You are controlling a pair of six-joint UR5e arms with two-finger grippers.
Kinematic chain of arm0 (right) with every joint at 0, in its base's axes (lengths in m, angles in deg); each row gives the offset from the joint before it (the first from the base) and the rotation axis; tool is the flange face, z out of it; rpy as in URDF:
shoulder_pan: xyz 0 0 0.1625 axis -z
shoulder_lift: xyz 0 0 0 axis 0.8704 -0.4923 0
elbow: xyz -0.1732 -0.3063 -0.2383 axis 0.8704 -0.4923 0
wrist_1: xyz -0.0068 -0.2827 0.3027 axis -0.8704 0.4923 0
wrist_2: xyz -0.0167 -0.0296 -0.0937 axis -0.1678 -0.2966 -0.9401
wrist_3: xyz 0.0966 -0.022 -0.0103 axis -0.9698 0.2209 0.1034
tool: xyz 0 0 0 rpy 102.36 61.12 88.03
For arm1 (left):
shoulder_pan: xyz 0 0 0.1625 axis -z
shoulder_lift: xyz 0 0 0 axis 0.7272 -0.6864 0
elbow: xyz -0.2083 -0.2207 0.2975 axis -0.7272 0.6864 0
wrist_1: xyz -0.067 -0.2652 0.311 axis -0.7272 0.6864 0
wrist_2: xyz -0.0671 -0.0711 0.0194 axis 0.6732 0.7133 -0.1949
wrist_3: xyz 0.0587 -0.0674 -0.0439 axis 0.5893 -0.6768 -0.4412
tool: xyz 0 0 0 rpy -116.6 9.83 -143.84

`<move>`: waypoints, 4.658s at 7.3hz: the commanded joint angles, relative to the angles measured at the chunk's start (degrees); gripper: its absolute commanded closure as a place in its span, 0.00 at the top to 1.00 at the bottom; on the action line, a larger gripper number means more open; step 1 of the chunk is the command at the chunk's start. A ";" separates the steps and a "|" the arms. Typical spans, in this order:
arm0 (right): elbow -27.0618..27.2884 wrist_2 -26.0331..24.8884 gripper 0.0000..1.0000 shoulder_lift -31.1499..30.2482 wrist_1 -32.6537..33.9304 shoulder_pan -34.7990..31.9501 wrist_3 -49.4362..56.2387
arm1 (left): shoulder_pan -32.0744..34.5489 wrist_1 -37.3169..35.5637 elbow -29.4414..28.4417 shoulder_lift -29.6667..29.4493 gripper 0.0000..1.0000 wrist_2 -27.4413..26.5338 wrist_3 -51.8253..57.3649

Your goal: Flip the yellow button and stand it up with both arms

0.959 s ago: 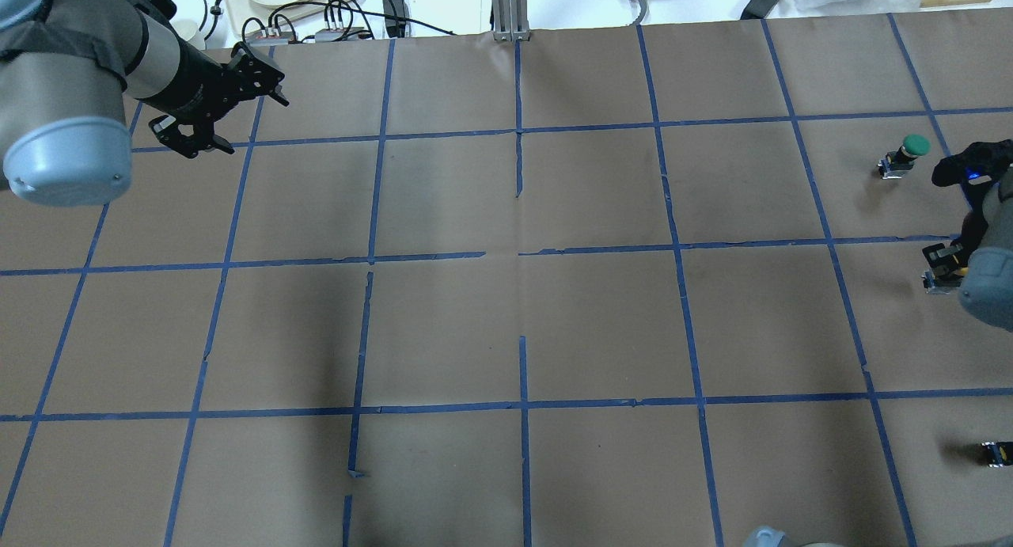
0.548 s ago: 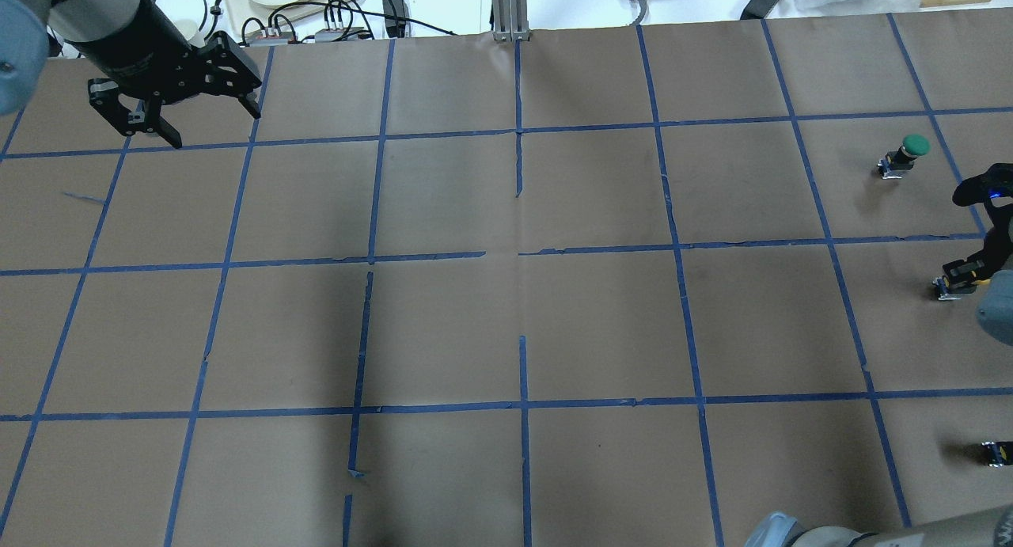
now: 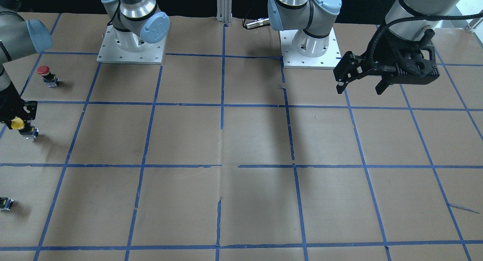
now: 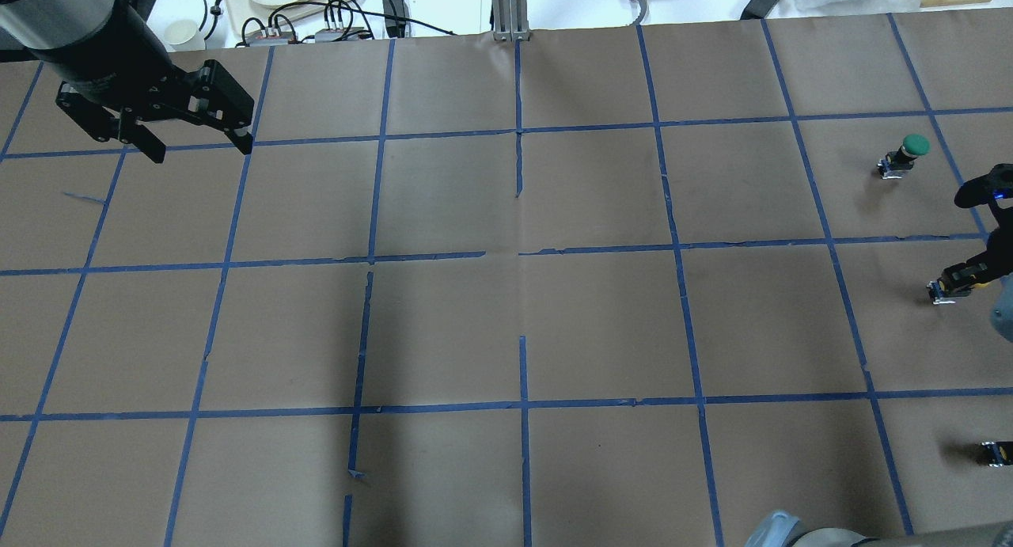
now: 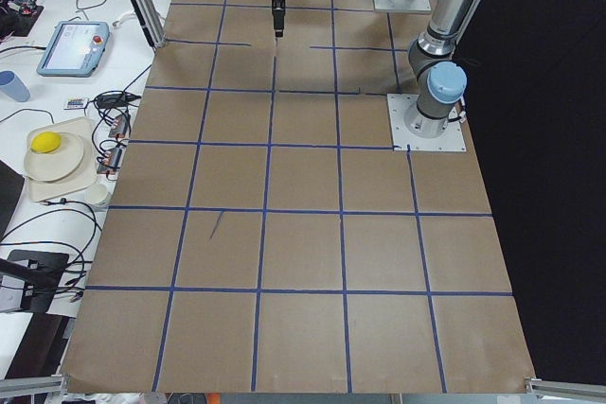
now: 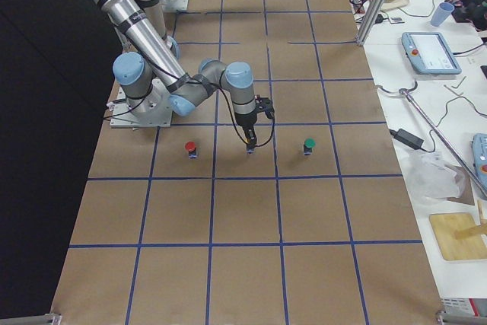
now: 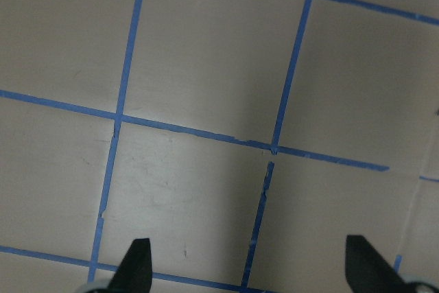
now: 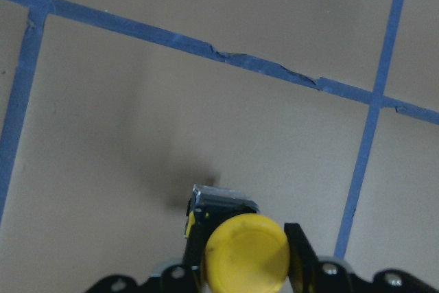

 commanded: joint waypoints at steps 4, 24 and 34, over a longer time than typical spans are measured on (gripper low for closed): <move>-0.59 0.57 0.99 -0.02 -0.35 -0.47 -0.65 | 0.73 -0.51 -0.81 -0.62 1.00 0.12 1.41; -46.74 1.18 1.00 -1.87 -63.55 -42.93 -62.88 | 5.22 -1.22 -1.60 -0.53 1.00 2.05 -9.14; -46.21 0.30 1.00 -1.96 -63.90 -42.93 -62.79 | 5.14 -1.48 -1.69 -0.71 1.00 2.93 -9.14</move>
